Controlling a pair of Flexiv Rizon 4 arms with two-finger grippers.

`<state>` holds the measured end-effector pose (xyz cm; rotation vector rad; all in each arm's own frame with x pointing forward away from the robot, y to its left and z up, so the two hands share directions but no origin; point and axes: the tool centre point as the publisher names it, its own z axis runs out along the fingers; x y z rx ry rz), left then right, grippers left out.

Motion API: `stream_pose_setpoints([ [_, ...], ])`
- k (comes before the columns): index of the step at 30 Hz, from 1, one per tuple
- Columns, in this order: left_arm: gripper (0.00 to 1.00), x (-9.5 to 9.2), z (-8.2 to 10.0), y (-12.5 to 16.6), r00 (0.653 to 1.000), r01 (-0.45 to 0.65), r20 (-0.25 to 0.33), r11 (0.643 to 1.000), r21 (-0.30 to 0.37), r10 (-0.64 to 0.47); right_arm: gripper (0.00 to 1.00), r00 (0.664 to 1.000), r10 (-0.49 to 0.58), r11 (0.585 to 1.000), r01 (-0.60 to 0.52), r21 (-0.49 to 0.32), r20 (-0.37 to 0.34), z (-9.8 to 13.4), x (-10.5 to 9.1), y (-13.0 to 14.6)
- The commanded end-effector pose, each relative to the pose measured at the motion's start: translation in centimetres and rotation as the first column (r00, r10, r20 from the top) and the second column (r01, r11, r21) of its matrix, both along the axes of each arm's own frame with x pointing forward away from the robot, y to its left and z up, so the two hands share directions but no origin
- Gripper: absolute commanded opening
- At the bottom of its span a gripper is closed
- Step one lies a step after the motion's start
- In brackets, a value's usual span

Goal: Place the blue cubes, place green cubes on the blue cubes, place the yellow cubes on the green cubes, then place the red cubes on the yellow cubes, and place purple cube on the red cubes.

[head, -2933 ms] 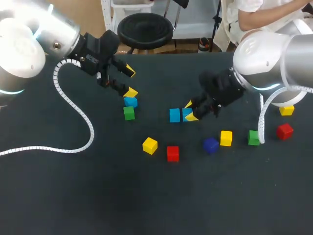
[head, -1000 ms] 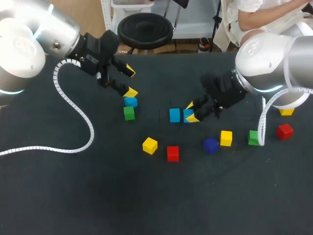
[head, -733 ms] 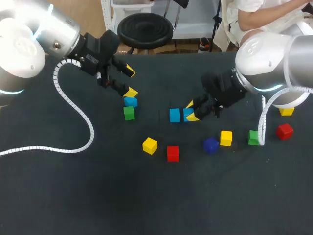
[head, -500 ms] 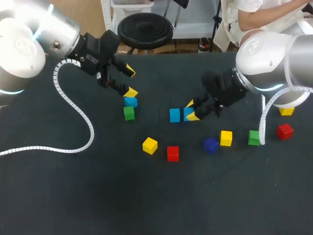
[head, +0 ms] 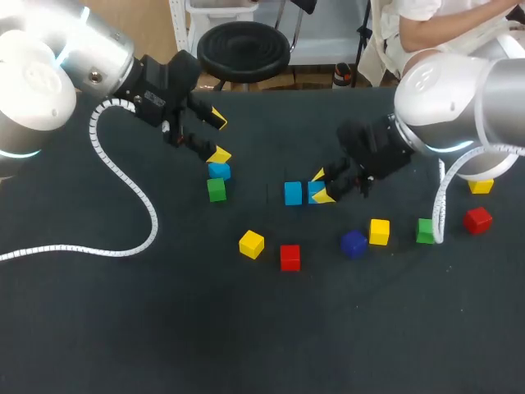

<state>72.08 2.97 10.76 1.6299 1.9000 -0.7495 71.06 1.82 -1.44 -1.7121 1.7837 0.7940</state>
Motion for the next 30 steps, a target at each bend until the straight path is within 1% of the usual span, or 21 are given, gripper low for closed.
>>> stream_pose_setpoints([
  [1,1.0,0.0,0.0,0.1,1.0,0.001,0.002,1.0,-0.002,-0.001,0.0,1.0,0.001,1.0,-0.001,0.004,-0.003,0.1,-0.1,-0.1],
  [13,1.0,0.0,0.0,0.1,1.0,0.001,0.002,1.0,-0.002,-0.001,0.0,1.0,0.002,1.0,-0.002,0.015,0.011,0.7,-0.6,-0.3],
  [21,1.0,0.0,0.0,0.1,1.0,0.001,0.002,1.0,-0.002,-0.001,0.0,1.0,0.01,1.0,-0.011,0.018,0.006,-0.1,-0.3,-0.1],
  [30,1.0,0.0,0.0,0.1,1.0,0.001,0.002,1.0,-0.002,-0.001,0.0,1.0,0.02,1.0,-0.02,0.022,0.004,-0.3,-0.1,0.1],
])
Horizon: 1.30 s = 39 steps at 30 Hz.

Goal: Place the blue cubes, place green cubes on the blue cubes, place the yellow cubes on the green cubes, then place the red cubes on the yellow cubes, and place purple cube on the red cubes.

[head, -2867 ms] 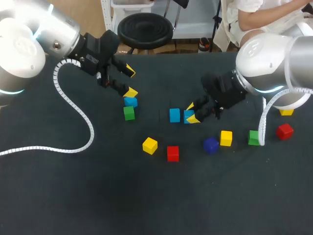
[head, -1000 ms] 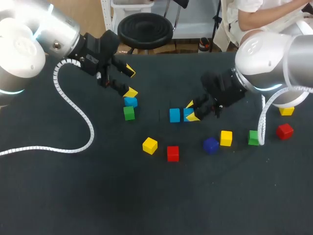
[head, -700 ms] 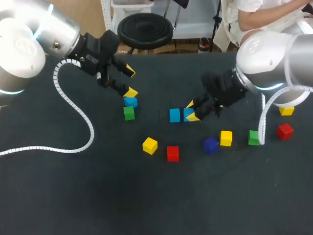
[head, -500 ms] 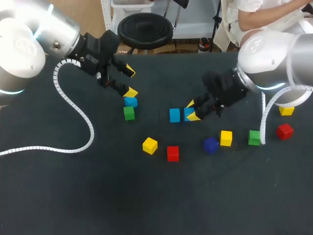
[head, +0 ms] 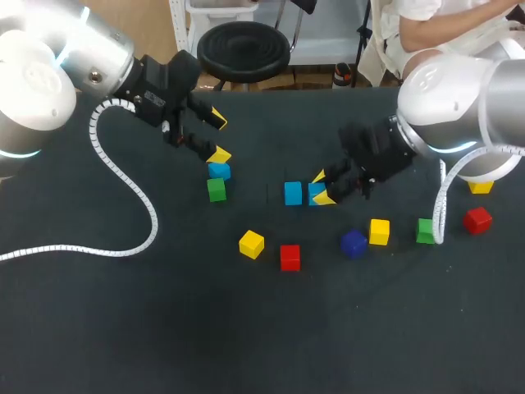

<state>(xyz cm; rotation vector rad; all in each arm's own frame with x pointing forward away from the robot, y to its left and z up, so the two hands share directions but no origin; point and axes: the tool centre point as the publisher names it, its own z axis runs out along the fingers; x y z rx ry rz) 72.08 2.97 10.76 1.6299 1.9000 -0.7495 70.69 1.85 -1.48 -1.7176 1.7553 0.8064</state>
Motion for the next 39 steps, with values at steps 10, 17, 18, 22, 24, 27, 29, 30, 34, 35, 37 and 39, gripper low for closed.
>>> stream_pose_setpoints([
  [10,1.0,-0.04,-0.02,0.09,1.0,0.001,0.002,1.0,-0.002,-0.001,0.0,1.0,0.002,1.0,-0.002,0.002,0.009,0.04,0.35,0.07],
  [17,1.0,-0.04,-0.02,0.09,1.0,0.001,0.002,1.0,-0.002,-0.001,0.0,1.0,-0.002,1.0,0.002,0.002,0.007,0.06,0.11,-0.02],
  [18,1.0,-0.04,-0.02,0.09,1.0,0.001,0.002,1.0,-0.002,-0.001,0.0,1.0,-0.003,1.0,0.003,0.002,0.007,0.06,0.11,-0.03],
  [22,1.0,-0.04,-0.02,0.09,1.0,0.001,0.002,1.0,-0.002,-0.001,0.0,1.0,-0.003,1.0,0.003,0.0,0.006,0.03,0.17,-0.09],
  [24,1.0,-0.04,-0.02,0.09,1.0,0.001,0.002,1.0,-0.002,-0.001,0.0,1.0,-0.003,1.0,0.003,0.0,0.005,0.02,0.17,-0.09],
  [27,1.0,-0.04,-0.02,0.09,1.0,0.001,0.002,1.0,-0.002,-0.001,0.0,1.0,-0.003,1.0,0.003,0.0,0.005,0.01,0.17,-0.14],
  [29,1.0,-0.04,-0.02,0.09,1.0,0.001,0.002,1.0,-0.002,-0.001,0.13,1.0,-0.002,1.0,0.002,0.0,0.005,0.01,0.18,-0.15],
  [30,1.0,-0.04,-0.02,0.09,1.0,0.001,0.002,1.0,-0.002,-0.001,0.29,1.0,-0.001,1.0,0.001,0.001,0.004,0.0,0.19,-0.13],
  [34,1.0,-0.04,-0.02,0.09,1.0,0.001,0.002,1.0,-0.002,-0.001,0.95,1.0,-0.001,1.0,0.001,0.003,0.0,-0.05,0.22,-0.1],
  [35,1.0,-0.04,-0.02,0.09,1.0,0.001,0.002,1.0,-0.002,-0.001,1.0,1.0,-0.002,1.0,0.002,0.004,-0.001,-0.06,0.22,-0.1],
  [37,1.0,-0.04,-0.02,0.09,1.0,0.001,0.002,1.0,-0.002,-0.001,1.0,1.0,-0.003,1.0,0.003,0.006,-0.002,-0.07,0.22,-0.12],
  [39,1.0,-0.04,-0.02,0.09,1.0,0.001,0.002,1.0,-0.002,-0.001,1.0,1.0,-0.005,1.0,0.005,0.007,-0.002,-0.04,0.23,-0.17],
])
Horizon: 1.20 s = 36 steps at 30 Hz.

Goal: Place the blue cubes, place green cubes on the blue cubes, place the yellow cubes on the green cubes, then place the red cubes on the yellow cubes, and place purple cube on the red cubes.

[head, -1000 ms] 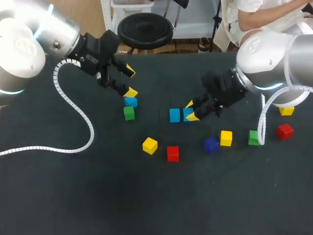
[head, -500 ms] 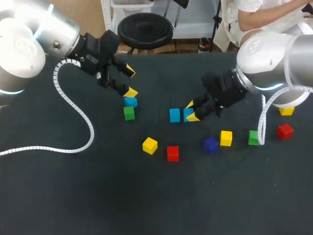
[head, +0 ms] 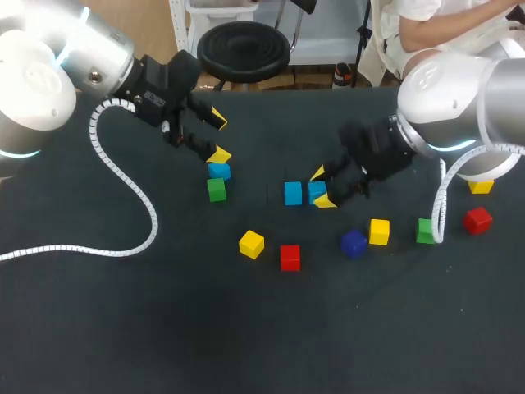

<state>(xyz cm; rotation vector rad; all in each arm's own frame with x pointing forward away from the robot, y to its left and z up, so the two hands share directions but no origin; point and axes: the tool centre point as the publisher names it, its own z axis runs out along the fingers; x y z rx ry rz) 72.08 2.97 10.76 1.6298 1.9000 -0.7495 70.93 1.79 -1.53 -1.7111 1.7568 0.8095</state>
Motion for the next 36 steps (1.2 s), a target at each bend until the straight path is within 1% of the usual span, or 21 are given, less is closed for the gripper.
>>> stream_pose_setpoints([
  [1,1.0,0.0,0.0,0.1,1.0,0.001,0.002,1.0,-0.002,-0.001,1.0,1.0,-0.002,1.0,0.002,0.004,0.001,0.0,0.0,-0.1],
  [9,1.0,0.0,0.0,0.1,1.0,0.001,0.002,1.0,-0.002,-0.001,1.0,1.0,-0.023,1.0,0.023,0.022,0.02,0.9,-0.1,-0.7],
  [18,1.0,0.0,0.0,0.1,1.0,0.001,0.002,1.0,-0.002,-0.001,1.0,0.994,-0.081,0.991,0.073,0.112,0.07,2.7,-0.5,-2.3],
  [23,1.0,0.0,0.0,0.1,1.0,0.001,0.002,1.0,-0.002,-0.001,1.0,0.994,-0.078,0.994,0.071,0.078,0.079,3.6,-0.5,-3.5],
  [28,1.0,0.0,0.0,0.1,1.0,0.001,0.002,1.0,-0.002,-0.001,1.0,0.994,-0.063,0.996,0.057,0.065,0.093,4.4,-0.3,-4.7],
  [34,1.0,0.0,0.0,0.1,1.0,0.001,0.002,1.0,-0.002,-0.001,1.0,0.99,-0.056,0.997,0.049,0.064,0.126,5.7,-0.3,-5.6],
  [36,1.0,0.0,0.0,0.1,1.0,0.001,0.002,1.0,-0.002,-0.001,1.0,0.989,-0.054,0.996,0.043,0.083,0.14,6.0,-0.3,-5.9],
])
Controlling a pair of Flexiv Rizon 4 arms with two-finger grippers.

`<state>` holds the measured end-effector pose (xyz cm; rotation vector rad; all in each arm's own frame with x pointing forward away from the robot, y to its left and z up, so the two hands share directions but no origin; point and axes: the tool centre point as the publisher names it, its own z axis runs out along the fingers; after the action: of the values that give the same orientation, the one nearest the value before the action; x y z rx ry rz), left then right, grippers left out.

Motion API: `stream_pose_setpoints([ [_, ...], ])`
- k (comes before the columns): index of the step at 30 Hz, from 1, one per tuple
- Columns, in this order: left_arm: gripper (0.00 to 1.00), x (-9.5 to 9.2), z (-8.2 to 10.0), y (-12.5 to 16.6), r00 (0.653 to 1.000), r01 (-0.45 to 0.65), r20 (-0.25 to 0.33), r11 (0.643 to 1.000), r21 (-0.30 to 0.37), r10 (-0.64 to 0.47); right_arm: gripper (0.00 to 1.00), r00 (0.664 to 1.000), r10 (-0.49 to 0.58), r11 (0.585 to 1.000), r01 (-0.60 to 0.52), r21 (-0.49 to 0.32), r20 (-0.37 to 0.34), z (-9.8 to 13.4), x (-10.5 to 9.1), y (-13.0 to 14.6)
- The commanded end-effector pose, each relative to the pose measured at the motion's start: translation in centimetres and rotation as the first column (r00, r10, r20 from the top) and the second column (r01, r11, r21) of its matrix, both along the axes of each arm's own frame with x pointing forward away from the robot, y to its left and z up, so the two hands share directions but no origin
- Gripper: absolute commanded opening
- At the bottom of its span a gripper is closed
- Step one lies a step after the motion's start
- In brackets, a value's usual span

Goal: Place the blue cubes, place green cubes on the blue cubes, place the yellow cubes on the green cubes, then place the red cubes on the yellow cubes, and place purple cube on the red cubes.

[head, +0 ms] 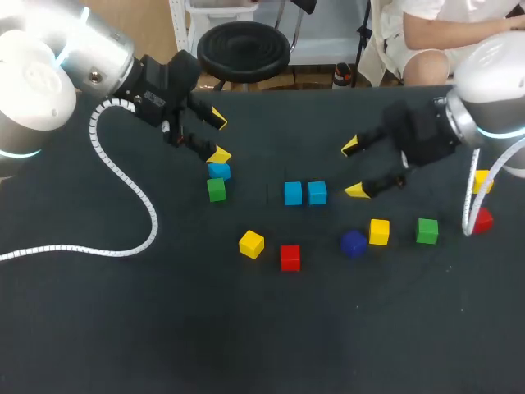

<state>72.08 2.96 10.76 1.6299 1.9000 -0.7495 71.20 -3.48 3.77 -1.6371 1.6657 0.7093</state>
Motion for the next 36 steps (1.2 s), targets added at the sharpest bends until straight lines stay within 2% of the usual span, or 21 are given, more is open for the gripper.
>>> stream_pose_setpoints([
  [1,1.0,0.0,0.0,0.1,1.0,0.001,0.002,1.0,-0.002,-0.001,1.0,1.0,0.004,1.0,-0.005,0.027,0.017,0.8,-0.6,-0.8],
  [8,1.0,0.0,0.0,0.1,1.0,0.001,0.002,1.0,-0.002,-0.001,1.0,0.999,0.035,0.995,-0.038,0.09,0.029,1.5,-0.9,-1.6],
  [16,1.0,0.0,0.0,0.1,1.0,0.001,0.002,1.0,-0.002,-0.001,1.0,0.998,0.049,0.996,-0.051,0.076,0.037,2.1,-1.4,-1.7],
  [24,1.0,0.0,0.0,0.1,1.0,0.001,0.002,1.0,-0.002,-0.001,1.0,0.999,0.018,0.995,-0.023,0.097,0.048,2.3,-1.9,-2.3],
  [36,1.0,0.0,0.0,0.1,1.0,0.001,0.002,1.0,-0.002,-0.001,1.0,0.999,0.018,0.995,-0.023,0.097,0.048,2.3,-1.9,-2.3],
])
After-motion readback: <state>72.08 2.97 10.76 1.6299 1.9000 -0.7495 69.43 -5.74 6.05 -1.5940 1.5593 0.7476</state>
